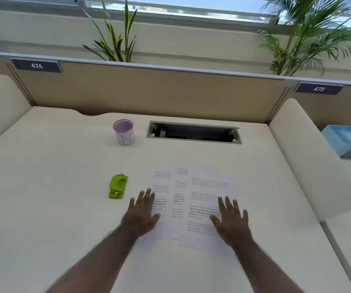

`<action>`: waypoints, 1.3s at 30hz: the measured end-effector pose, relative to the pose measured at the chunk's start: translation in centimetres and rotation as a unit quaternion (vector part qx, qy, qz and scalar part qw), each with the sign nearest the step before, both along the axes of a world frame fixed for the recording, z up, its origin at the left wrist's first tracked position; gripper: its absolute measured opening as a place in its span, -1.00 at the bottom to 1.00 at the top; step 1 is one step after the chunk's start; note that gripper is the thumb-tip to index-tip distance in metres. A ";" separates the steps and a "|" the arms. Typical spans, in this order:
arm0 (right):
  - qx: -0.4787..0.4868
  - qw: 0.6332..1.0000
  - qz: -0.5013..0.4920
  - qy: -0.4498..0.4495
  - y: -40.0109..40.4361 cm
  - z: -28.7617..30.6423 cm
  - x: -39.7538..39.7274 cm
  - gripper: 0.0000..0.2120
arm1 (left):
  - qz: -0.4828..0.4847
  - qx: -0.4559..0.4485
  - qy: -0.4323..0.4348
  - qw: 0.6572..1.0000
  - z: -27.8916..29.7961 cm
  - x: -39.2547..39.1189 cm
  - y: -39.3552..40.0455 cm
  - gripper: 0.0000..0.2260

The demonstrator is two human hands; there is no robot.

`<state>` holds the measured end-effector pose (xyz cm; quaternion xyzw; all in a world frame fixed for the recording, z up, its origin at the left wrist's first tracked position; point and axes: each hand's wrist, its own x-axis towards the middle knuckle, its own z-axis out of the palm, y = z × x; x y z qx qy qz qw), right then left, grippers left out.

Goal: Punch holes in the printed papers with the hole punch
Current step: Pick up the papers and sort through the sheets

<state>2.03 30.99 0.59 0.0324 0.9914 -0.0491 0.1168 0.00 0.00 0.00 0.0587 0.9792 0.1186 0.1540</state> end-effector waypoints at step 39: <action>-0.080 0.988 -0.063 -0.114 0.5 -1.7 1.5 -0.16 | 0.331 0.315 -0.049 0.888 1.5 0.2 3.1 -0.64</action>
